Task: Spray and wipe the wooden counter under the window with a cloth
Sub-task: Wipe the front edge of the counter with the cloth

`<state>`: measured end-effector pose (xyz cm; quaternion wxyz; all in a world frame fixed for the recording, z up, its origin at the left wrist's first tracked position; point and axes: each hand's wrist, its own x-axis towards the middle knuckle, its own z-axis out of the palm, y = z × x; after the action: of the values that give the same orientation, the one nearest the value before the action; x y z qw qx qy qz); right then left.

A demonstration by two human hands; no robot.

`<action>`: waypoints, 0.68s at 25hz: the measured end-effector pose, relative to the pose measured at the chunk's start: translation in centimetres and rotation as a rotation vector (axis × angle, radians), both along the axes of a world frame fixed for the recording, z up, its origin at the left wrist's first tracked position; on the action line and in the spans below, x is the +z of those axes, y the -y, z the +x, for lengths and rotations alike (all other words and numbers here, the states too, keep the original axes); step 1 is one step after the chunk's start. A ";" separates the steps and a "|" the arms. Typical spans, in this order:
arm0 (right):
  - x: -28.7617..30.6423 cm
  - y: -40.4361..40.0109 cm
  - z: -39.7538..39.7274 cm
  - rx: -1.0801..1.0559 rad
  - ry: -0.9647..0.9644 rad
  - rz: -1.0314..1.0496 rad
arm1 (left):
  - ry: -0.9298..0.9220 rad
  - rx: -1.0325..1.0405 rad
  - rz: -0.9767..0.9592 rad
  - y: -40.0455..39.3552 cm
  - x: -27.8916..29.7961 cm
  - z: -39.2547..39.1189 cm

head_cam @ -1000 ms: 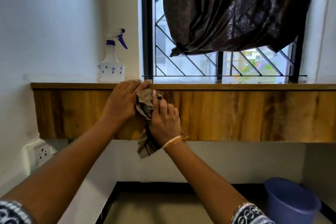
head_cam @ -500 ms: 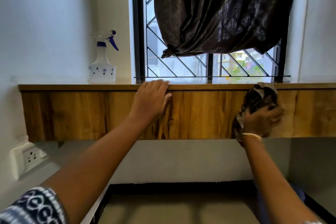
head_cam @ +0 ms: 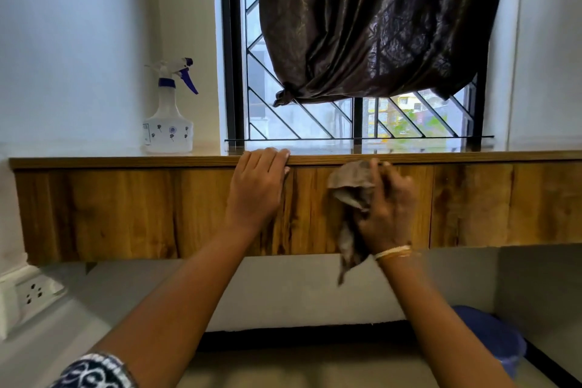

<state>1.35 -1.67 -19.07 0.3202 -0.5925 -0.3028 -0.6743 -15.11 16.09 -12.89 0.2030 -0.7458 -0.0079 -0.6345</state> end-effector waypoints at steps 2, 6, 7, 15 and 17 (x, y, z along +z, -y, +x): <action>-0.3 2.7 2.3 -0.048 -0.205 0.253 | 0.041 -0.037 -0.013 -0.2 0.0 0.7; 0.8 0.3 -0.2 0.015 -0.794 0.524 | 0.112 -0.101 -0.053 -0.3 -0.6 1.7; 1.0 -1.4 -1.8 0.031 -0.764 0.489 | 0.122 -0.110 -0.060 -0.3 -0.8 1.9; 1.6 -7.9 -6.8 -0.066 -0.119 0.097 | 0.162 -0.200 -0.063 -0.5 -1.4 2.6; 1.7 -5.0 -3.9 -0.100 -0.047 0.136 | 0.169 -0.117 -0.061 -0.4 -1.0 2.5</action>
<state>-2.58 3.31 -17.37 0.3325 -0.5993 -0.2188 -0.6945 -12.57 16.51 -13.87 0.1415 -0.6945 -0.0005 -0.7055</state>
